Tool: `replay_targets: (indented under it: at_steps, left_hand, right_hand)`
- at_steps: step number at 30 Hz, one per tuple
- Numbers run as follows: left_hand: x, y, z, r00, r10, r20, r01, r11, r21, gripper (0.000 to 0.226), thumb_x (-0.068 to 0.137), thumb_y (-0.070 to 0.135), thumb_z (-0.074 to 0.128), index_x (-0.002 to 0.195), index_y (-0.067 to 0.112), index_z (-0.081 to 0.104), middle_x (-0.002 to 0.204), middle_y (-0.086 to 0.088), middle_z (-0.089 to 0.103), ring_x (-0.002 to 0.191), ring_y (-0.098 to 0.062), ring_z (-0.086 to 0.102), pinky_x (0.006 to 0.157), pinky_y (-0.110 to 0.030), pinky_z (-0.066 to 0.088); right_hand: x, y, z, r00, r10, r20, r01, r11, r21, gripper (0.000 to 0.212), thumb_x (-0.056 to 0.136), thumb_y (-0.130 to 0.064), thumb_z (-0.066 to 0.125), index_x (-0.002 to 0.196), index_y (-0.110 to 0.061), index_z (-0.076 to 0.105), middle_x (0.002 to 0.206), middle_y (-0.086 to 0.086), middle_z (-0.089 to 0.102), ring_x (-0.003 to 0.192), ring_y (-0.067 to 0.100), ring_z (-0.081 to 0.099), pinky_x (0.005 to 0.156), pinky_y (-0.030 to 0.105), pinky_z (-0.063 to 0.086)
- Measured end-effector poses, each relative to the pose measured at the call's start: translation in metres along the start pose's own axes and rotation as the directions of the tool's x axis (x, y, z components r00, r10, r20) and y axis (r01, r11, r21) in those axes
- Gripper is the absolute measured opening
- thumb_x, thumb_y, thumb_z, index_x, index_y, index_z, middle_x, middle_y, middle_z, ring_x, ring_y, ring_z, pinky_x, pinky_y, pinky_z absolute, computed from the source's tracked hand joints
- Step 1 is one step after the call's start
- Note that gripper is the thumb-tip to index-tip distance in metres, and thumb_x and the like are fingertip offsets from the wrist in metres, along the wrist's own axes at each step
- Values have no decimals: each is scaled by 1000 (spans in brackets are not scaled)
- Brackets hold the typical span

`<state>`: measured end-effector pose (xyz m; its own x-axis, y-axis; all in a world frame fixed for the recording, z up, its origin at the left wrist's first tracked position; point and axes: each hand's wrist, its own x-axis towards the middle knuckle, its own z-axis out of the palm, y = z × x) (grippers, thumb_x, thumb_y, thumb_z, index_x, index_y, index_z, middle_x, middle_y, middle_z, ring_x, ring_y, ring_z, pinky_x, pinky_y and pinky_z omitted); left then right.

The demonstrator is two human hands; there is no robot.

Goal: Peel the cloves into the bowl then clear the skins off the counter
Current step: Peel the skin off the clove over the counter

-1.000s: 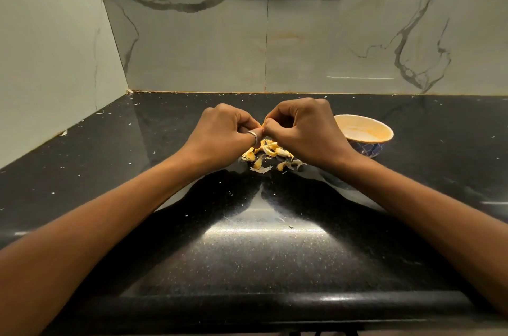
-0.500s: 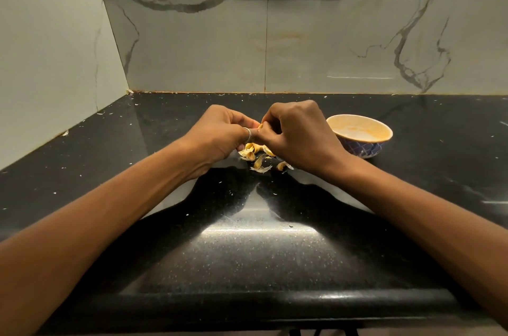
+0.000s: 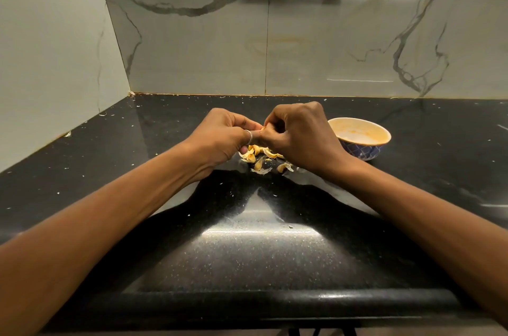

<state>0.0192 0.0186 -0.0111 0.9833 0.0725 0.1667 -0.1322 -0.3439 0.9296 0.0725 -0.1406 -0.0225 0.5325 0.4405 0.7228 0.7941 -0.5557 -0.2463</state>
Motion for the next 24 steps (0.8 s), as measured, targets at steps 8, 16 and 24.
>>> replay_targets:
  at_steps: [8,16,24]
  left_hand:
    - [4,-4,-4,999,6,37,-3,997,-78,7,87,12,74,94,12,76,71,0,74,47,-4,47,40,-15,33]
    - [7,-5,-9,993,-59,105,75,985,-153,13,94,5,65,103,7,72,86,-9,76,47,-3,43,39,-14,25]
    - [9,-5,-13,990,-42,133,65,983,-173,17,95,14,65,107,6,71,95,-8,77,51,-2,44,40,-15,25]
  right_hand:
    - [0,2,-11,936,309,166,-351,825,443,11,92,-9,67,83,-6,73,71,8,74,62,20,74,64,42,64]
    - [1,3,-7,869,403,288,-494,657,570,14,97,-4,60,89,2,70,76,14,75,69,26,74,65,32,61]
    - [0,4,-6,860,426,280,-509,680,528,14,95,-6,62,85,0,70,75,16,73,68,27,74,67,37,62]
